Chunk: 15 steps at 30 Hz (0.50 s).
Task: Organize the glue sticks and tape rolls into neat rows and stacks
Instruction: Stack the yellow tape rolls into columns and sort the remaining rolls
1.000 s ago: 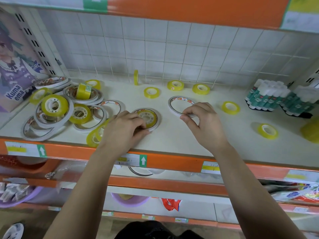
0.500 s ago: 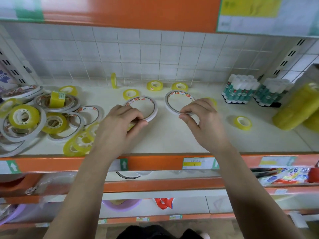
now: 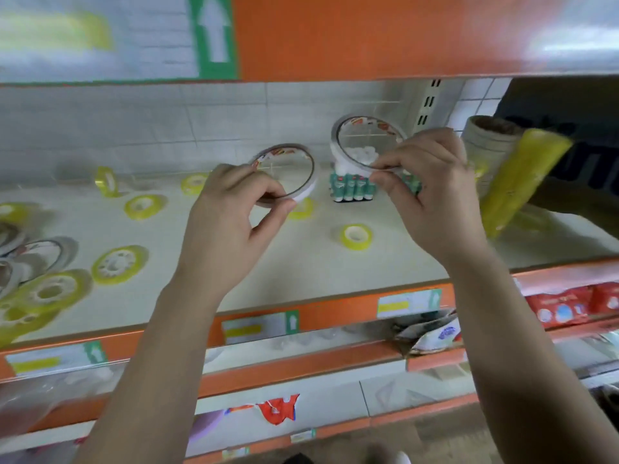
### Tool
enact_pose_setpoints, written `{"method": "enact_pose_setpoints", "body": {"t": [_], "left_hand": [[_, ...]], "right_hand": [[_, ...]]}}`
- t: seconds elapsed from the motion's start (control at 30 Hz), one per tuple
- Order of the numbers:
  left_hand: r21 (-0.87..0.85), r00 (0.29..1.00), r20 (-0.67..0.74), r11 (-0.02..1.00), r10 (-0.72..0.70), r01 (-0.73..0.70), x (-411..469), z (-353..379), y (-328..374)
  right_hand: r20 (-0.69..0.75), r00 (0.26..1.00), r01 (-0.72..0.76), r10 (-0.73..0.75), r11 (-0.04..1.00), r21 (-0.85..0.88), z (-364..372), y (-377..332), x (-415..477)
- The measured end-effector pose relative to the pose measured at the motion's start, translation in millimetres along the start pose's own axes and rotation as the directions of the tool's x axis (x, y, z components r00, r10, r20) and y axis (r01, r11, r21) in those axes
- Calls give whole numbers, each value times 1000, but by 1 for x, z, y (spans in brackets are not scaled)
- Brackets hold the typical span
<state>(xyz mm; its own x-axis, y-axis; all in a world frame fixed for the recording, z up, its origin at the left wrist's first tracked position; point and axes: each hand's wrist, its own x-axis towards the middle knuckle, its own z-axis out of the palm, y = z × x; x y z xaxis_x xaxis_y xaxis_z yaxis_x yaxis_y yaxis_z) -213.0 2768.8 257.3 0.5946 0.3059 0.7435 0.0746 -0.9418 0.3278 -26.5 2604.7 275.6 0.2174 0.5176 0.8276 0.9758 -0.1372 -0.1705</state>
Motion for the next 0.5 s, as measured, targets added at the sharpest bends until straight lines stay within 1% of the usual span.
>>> {"method": "enact_pose_setpoints", "body": {"t": [0.13, 0.33, 0.5], "left_hand": [[-16, 1000, -13, 1000, 16, -16, 27, 43, 50], [-41, 999, -48, 999, 0, -2, 63, 104, 113], [-27, 999, -41, 999, -29, 28, 88, 144, 152]], "right_hand": [[30, 1000, 0, 1, 1000, -30, -52, 56, 9], [94, 995, -11, 11, 1000, -2, -112, 143, 13], [92, 994, -68, 62, 996, 65, -143, 201, 17]]}}
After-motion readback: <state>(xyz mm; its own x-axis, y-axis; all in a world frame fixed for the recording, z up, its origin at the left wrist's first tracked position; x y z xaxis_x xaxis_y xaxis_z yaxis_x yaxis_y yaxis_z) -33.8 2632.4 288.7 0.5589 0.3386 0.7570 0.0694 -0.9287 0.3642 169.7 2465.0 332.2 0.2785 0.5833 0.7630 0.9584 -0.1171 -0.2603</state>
